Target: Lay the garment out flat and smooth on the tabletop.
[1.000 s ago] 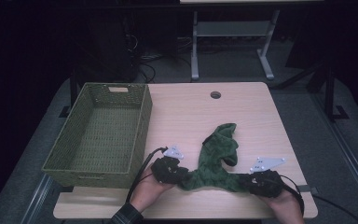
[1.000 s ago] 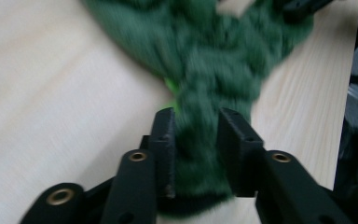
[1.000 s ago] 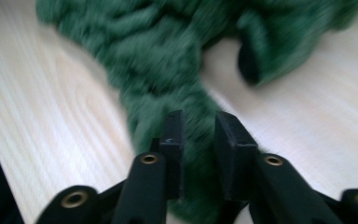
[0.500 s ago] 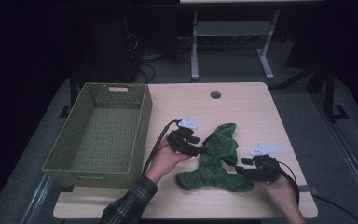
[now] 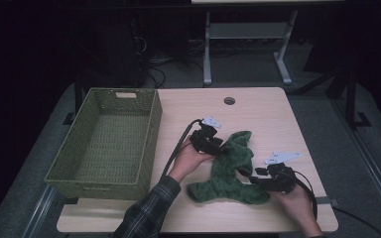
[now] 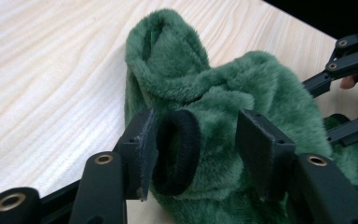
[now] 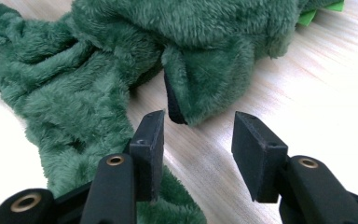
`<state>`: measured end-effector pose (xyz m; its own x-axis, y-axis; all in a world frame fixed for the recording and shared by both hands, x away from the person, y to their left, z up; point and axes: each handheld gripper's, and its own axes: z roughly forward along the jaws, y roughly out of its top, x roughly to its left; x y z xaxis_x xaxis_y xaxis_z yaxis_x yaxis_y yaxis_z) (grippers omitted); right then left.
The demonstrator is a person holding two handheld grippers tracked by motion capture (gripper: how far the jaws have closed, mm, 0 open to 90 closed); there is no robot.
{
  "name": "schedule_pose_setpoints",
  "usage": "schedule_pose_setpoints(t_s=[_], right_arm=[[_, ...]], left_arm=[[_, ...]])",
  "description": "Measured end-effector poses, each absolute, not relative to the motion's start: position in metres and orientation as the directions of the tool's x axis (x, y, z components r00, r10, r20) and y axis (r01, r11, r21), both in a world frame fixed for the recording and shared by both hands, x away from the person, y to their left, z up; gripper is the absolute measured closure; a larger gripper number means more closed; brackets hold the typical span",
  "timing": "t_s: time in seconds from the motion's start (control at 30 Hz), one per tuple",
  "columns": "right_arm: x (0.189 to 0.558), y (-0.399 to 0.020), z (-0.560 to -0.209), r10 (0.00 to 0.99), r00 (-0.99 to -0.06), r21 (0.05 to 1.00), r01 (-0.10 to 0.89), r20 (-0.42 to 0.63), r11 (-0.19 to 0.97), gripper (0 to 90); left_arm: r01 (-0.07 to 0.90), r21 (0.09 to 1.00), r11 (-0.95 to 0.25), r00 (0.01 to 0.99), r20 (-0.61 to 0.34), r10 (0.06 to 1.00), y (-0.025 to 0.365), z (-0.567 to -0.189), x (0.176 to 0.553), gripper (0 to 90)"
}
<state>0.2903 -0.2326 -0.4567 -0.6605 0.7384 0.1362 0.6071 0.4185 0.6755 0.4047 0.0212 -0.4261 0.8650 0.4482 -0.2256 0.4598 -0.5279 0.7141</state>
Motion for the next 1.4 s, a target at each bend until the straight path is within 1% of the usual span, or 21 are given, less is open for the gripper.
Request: schedule_pose_setpoints(t_s=[0.1,0.13,0.17,0.2,0.23,0.3,0.4,0.5,0.57,0.63,0.7,0.93,1.0,1.1,1.13,1.33,1.4], right_arm=[[0.291,-0.233,-0.458,0.739,-0.657,0.673,0.616,0.151,0.410,54.6],[0.291,-0.233,-0.458,0.739,-0.657,0.673,0.616,0.151,0.410,54.6],[0.291,-0.233,-0.459,0.738,-0.656,0.673,0.618,0.157,0.406,55.1],[0.292,-0.233,-0.461,0.736,-0.658,0.672,0.618,0.159,0.407,55.8],[0.293,-0.232,-0.463,0.736,-0.657,0.670,0.620,0.161,0.407,56.5],[0.293,-0.231,-0.464,0.735,-0.657,0.666,0.625,0.166,0.408,56.9],[0.296,-0.230,-0.466,0.735,-0.655,0.666,0.629,0.176,0.401,58.7],[0.299,-0.228,-0.467,0.732,-0.656,0.669,0.629,0.184,0.397,63.2],[0.301,-0.226,-0.467,0.729,-0.660,0.666,0.628,0.181,0.403,67.6],[0.302,-0.226,-0.466,0.726,-0.665,0.668,0.621,0.173,0.410,75.9],[0.303,-0.226,-0.464,0.728,-0.664,0.673,0.618,0.171,0.406,79.8],[0.309,-0.233,-0.445,0.736,-0.662,0.705,0.589,0.140,0.396,81.9],[0.312,-0.235,-0.430,0.739,-0.662,0.728,0.568,0.127,0.384,82.2],[0.315,-0.234,-0.420,0.738,-0.664,0.738,0.556,0.118,0.382,82.2],[0.317,-0.232,-0.411,0.736,-0.669,0.746,0.544,0.107,0.385,82.2],[0.326,-0.222,-0.392,0.705,-0.705,0.754,0.506,0.081,0.419,82.2],[0.329,-0.217,-0.390,0.696,-0.714,0.747,0.501,0.070,0.438,82.2]], left_arm=[[0.473,0.701,-0.534,0.863,-0.247,0.440,0.020,-0.432,0.405,56.2],[0.473,0.701,-0.534,0.863,-0.247,0.440,0.020,-0.432,0.405,62.6],[0.467,0.700,-0.540,0.867,-0.243,0.435,0.020,-0.432,0.405,62.6],[0.457,0.698,-0.551,0.873,-0.232,0.430,0.020,-0.432,0.404,73.0],[0.453,0.694,-0.560,0.876,-0.228,0.426,0.021,-0.431,0.403,79.8],[0.454,0.696,-0.556,0.876,-0.234,0.422,0.023,-0.430,0.402,83.8],[0.457,0.697,-0.552,0.874,-0.237,0.425,0.025,-0.428,0.401,85.0],[0.456,0.700,-0.549,0.874,-0.235,0.426,0.028,-0.424,0.400,85.5],[0.454,0.707,-0.542,0.874,-0.235,0.425,0.030,-0.421,0.399,85.6],[0.449,0.715,-0.536,0.876,-0.232,0.423,0.033,-0.416,0.397,85.7],[0.441,0.723,-0.532,0.879,-0.226,0.421,0.035,-0.413,0.396,85.7],[0.431,0.755,-0.495,0.873,-0.212,0.439,0.051,-0.392,0.387,85.8],[0.429,0.762,-0.484,0.870,-0.204,0.449,0.056,-0.386,0.385,85.9],[0.424,0.769,-0.478,0.864,-0.185,0.469,0.066,-0.379,0.380,86.0],[0.432,0.773,-0.465,0.854,-0.185,0.486,0.074,-0.376,0.377,85.9],[0.466,0.766,-0.443,0.822,-0.189,0.538,0.093,-0.379,0.370,86.0],[0.493,0.748,-0.446,0.802,-0.191,0.567,0.101,-0.388,0.365,86.0]])
